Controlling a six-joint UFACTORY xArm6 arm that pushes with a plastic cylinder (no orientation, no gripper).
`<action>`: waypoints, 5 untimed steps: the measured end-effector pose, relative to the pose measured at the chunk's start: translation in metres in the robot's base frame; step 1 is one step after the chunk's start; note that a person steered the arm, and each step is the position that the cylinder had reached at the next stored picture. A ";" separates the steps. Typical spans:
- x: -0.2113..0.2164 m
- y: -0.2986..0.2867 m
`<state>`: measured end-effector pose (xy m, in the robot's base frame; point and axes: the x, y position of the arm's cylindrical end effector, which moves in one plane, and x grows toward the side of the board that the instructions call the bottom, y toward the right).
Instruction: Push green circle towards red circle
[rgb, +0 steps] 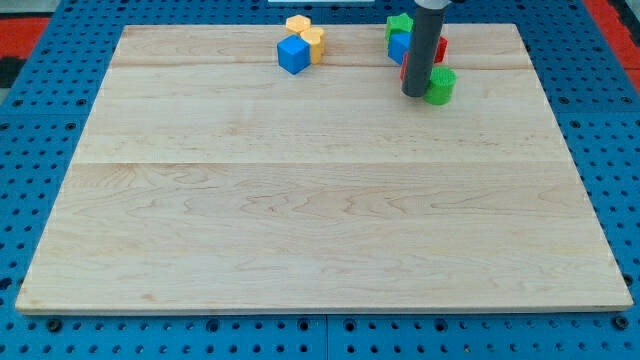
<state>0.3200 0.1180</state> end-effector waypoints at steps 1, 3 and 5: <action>0.008 -0.011; 0.052 0.029; 0.011 0.035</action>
